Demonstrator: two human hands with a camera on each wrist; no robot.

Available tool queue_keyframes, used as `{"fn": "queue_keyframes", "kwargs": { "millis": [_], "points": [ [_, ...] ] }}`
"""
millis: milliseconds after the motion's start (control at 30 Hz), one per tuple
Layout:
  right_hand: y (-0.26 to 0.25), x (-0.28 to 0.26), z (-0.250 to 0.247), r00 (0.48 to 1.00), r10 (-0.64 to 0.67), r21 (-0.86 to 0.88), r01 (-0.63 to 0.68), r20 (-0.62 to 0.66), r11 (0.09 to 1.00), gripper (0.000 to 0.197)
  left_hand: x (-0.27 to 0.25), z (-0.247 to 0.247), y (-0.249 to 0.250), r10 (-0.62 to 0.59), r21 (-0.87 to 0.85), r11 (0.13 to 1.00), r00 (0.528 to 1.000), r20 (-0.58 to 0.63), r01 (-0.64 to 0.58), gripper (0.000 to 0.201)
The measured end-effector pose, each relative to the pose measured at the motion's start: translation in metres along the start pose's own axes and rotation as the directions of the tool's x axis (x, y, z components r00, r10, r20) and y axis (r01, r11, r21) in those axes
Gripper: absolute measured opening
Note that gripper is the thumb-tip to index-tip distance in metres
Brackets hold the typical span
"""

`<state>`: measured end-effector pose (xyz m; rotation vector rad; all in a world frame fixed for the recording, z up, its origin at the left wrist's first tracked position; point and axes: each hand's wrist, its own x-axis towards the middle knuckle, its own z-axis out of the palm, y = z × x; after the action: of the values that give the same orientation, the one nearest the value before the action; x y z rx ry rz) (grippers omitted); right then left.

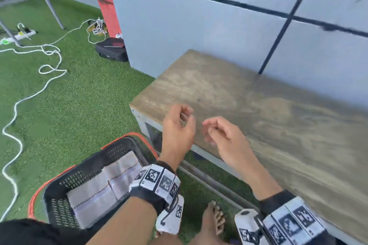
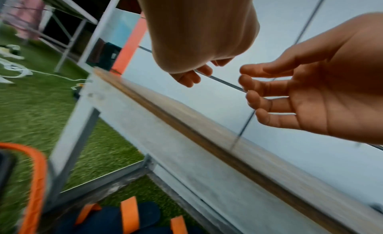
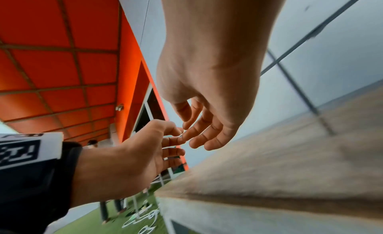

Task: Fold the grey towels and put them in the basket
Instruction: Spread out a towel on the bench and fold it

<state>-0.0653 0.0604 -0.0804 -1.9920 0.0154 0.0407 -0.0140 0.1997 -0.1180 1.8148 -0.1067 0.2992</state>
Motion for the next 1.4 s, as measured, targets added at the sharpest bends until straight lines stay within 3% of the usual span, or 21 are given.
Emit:
{"fn": "queue_keyframes", "kwargs": {
  "millis": [100,167,333,433,500,567,667,767,833,967,1067,1167,1200,1267,1400],
  "points": [
    [0.014,-0.024,-0.044,0.992,0.043,-0.017,-0.045,-0.12,0.999,0.027,-0.009,0.037,0.022,0.068,0.019,0.997,0.979,0.191,-0.073,0.011],
    [0.027,-0.043,-0.075,0.976,0.076,-0.028,-0.083,-0.204,0.996,0.029,-0.017,0.066,0.038,0.104,0.042,0.991,0.933,0.346,-0.126,0.012],
    [0.068,-0.091,-0.15,0.916,0.183,-0.074,-0.223,-0.358,0.972,0.024,-0.041,0.141,0.071,0.116,0.156,0.936,0.696,0.708,-0.316,0.018],
    [0.094,-0.12,-0.19,0.835,0.28,-0.108,-0.371,-0.473,0.922,0.014,-0.057,0.178,0.09,0.035,0.197,0.907,0.534,0.845,-0.371,0.024],
    [0.111,-0.138,-0.214,0.775,0.337,-0.135,-0.472,-0.534,0.871,0.013,-0.069,0.197,0.102,-0.023,0.221,0.895,0.454,0.89,-0.388,0.025],
    [0.129,-0.15,-0.236,0.708,0.381,-0.156,-0.566,-0.595,0.809,0.015,-0.08,0.211,0.11,-0.04,0.208,0.9,0.4,0.915,-0.384,0.024],
    [0.152,-0.165,-0.259,0.595,0.473,-0.169,-0.72,-0.65,0.674,0.036,-0.093,0.23,0.111,-0.039,0.184,0.901,0.349,0.936,-0.392,0.021],
    [0.16,-0.172,-0.272,0.526,0.53,-0.15,-0.789,-0.666,0.595,0.052,-0.097,0.238,0.109,-0.034,0.178,0.896,0.337,0.941,-0.406,0.018],
    [0.161,-0.17,-0.276,0.528,0.544,-0.154,-0.795,-0.652,0.587,0.056,-0.096,0.241,0.108,-0.039,0.185,0.897,0.345,0.938,-0.401,0.018],
    [0.147,-0.159,-0.269,0.609,0.437,-0.144,-0.675,-0.663,0.723,0.044,-0.093,0.244,0.107,-0.017,0.175,0.903,0.374,0.927,-0.392,0.021],
    [0.125,-0.149,-0.249,0.712,0.282,-0.187,-0.503,-0.643,0.844,0.037,-0.094,0.25,0.109,0.038,0.122,0.916,0.386,0.922,-0.382,0.047],
    [0.096,-0.137,-0.228,0.817,0.16,-0.177,-0.303,-0.554,0.936,0.049,-0.094,0.256,0.118,0.036,0.086,0.966,0.456,0.889,-0.243,0.066],
    [0.088,-0.134,-0.223,0.843,0.139,-0.145,-0.248,-0.52,0.958,0.05,-0.093,0.259,0.12,0.017,0.076,0.983,0.489,0.872,-0.169,0.059],
    [0.074,-0.128,-0.215,0.885,0.075,-0.129,-0.15,-0.459,0.98,0.05,-0.09,0.257,0.12,-0.015,0.048,0.998,0.552,0.834,-0.045,0.023],
    [0.065,-0.122,-0.21,0.902,-0.004,-0.105,-0.046,-0.432,0.993,0.045,-0.077,0.237,0.116,-0.077,-0.013,0.992,0.68,0.729,0.126,0.023]
  ]
}}
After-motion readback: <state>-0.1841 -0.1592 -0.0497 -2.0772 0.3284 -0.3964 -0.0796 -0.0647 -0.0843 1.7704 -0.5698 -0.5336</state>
